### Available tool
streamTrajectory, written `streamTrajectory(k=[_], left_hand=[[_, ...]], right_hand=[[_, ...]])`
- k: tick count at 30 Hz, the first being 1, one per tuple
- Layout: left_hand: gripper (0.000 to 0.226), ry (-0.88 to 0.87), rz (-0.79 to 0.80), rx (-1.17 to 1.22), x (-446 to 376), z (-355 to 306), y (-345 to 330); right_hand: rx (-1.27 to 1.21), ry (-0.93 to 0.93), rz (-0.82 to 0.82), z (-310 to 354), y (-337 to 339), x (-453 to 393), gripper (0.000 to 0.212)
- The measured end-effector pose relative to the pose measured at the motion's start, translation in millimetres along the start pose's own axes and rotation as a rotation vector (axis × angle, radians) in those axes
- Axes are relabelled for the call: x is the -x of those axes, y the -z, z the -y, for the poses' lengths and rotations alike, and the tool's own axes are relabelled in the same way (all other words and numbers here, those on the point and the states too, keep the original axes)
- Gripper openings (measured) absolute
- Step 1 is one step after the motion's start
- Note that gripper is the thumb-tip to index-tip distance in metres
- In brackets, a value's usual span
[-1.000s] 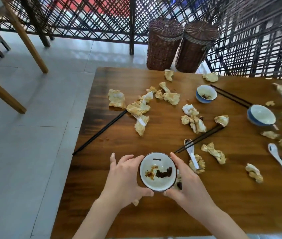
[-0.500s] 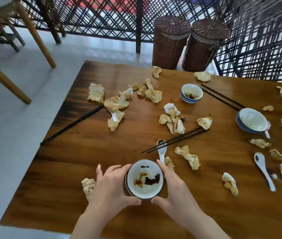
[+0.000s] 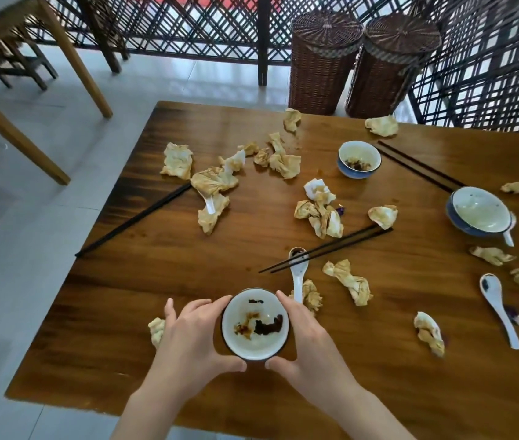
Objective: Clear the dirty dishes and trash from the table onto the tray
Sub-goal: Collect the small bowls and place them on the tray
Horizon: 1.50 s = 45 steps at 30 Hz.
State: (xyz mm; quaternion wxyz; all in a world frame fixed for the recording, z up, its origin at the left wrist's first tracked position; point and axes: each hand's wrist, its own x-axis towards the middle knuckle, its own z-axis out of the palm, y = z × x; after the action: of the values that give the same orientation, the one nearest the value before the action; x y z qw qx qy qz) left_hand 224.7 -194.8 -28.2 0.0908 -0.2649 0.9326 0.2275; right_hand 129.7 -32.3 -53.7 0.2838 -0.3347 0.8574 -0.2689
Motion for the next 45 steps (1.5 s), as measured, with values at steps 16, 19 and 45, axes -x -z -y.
streamTrajectory(k=[16,19,45], left_hand=[[0.097,-0.022,0.055,0.088,-13,17,-26],[0.097,-0.03,0.071,0.107,-16,17,-24],[0.099,-0.246,-0.001,0.282,-295,-187,56]], right_hand=[[-0.133,-0.051,-0.005,-9,-7,-12,0.096],[-0.175,-0.062,-0.027,-7,-7,-12,0.091],[-0.138,0.03,-0.307,-107,269,-187,0.082]])
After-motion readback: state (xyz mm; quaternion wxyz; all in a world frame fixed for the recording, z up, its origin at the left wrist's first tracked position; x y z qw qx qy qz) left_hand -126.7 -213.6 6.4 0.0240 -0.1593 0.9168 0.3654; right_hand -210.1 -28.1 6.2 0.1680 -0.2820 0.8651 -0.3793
